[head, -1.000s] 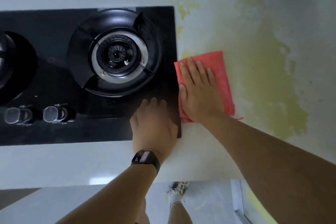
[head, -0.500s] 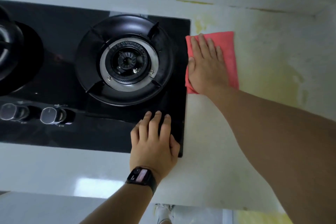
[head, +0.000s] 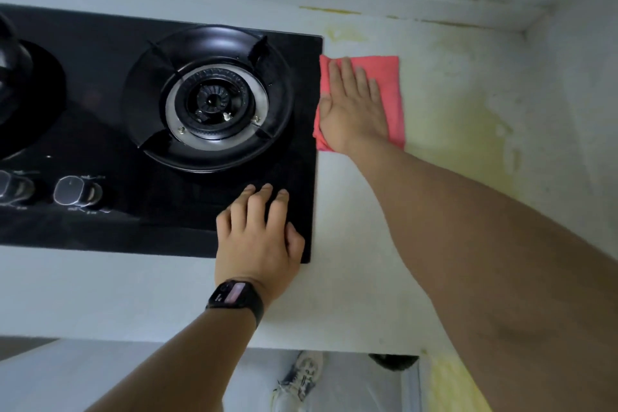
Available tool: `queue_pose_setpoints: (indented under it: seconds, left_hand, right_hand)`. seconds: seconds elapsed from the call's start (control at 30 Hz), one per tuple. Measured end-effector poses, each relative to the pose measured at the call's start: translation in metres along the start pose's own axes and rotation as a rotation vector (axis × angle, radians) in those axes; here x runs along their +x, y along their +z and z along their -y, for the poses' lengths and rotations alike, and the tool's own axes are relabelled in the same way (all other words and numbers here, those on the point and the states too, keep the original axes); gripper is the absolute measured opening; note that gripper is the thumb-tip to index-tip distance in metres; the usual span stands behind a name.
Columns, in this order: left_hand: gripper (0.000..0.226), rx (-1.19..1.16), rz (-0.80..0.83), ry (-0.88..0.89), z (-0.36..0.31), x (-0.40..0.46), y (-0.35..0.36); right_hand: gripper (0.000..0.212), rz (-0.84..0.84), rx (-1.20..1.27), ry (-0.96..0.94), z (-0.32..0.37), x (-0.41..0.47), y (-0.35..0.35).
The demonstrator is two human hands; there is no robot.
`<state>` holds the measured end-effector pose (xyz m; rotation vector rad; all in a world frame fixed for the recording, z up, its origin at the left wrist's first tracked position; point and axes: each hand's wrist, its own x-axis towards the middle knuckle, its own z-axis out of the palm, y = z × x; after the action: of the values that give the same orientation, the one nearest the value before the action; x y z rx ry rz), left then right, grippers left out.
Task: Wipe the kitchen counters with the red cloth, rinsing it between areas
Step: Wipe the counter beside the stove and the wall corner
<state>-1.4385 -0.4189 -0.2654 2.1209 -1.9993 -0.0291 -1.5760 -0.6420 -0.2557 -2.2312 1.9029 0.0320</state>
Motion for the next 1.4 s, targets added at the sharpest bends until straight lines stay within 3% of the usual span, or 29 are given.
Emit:
queue_pose_setpoints:
  seconds: [0.3, 0.57, 1.03, 1.4]
  left_hand:
    - [0.054, -0.03, 0.131, -0.006, 0.0, 0.002, -0.013]
    - [0.05, -0.067, 0.185, 0.004, 0.0, -0.003, -0.02]
    - [0.05, -0.06, 0.18, 0.024, 0.001, -0.002, -0.016]
    - [0.05, -0.041, 0.177, 0.004, -0.001, 0.001, -0.015]
  right_hand:
    - [0.061, -0.069, 0.005, -0.035, 0.006, -0.178, 0.031]
    - [0.062, 0.044, -0.025, -0.008, 0.006, -0.303, 0.048]
    - [0.063, 0.053, -0.02, -0.006, -0.001, -0.293, 0.041]
    - [0.062, -0.001, -0.03, 0.029, -0.039, -0.187, 0.022]
